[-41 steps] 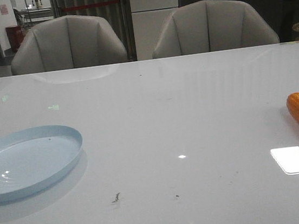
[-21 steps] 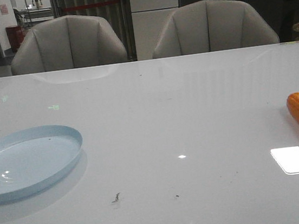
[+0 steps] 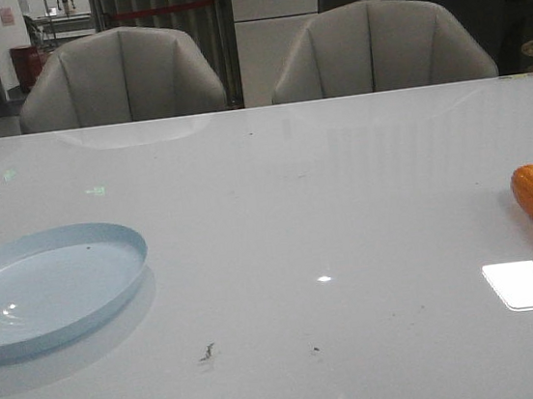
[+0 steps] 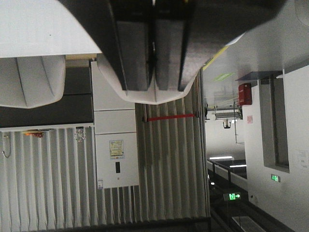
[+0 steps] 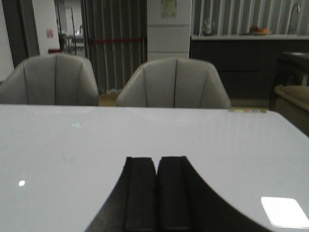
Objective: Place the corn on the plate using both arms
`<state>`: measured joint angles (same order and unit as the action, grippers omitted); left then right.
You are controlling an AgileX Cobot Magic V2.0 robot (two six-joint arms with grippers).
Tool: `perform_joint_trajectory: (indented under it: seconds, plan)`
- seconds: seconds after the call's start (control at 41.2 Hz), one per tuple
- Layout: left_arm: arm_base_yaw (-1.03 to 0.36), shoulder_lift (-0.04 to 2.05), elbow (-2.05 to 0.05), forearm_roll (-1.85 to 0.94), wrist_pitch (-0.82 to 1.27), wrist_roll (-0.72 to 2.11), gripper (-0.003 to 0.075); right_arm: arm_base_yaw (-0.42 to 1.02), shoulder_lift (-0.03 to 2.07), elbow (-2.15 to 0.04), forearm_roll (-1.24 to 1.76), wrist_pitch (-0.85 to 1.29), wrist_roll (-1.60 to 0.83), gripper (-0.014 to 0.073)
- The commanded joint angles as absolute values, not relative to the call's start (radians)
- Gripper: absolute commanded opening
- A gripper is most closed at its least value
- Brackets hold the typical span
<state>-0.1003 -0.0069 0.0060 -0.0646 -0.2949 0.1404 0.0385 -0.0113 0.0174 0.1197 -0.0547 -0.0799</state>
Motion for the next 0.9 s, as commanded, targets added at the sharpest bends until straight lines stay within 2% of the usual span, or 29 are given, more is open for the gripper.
perform_joint_trajectory:
  seconds: [0.0, 0.243, 0.437, 0.656, 0.874]
  plan:
    - [-0.098, -0.025, -0.065, -0.073, -0.338, 0.134, 0.0094, 0.041, -0.034, -0.09, 0.125, -0.166, -0.074, 0.0017]
    - [-0.098, 0.029, -0.316, -0.062, -0.073, 0.134, 0.0094, 0.041, 0.066, -0.449, 0.125, 0.161, -0.074, 0.0019]
    - [-0.098, 0.206, -0.5, -0.062, 0.031, 0.134, 0.0094, 0.041, 0.281, -0.639, 0.125, 0.181, -0.074, 0.0019]
    - [-0.098, 0.456, -0.664, -0.076, 0.019, 0.134, 0.0094, 0.041, 0.511, -0.698, 0.125, 0.168, -0.074, 0.0019]
    - [-0.098, 0.648, -0.669, -0.157, 0.0, 0.134, 0.0094, 0.041, 0.655, -0.698, 0.166, 0.233, -0.074, 0.0019]
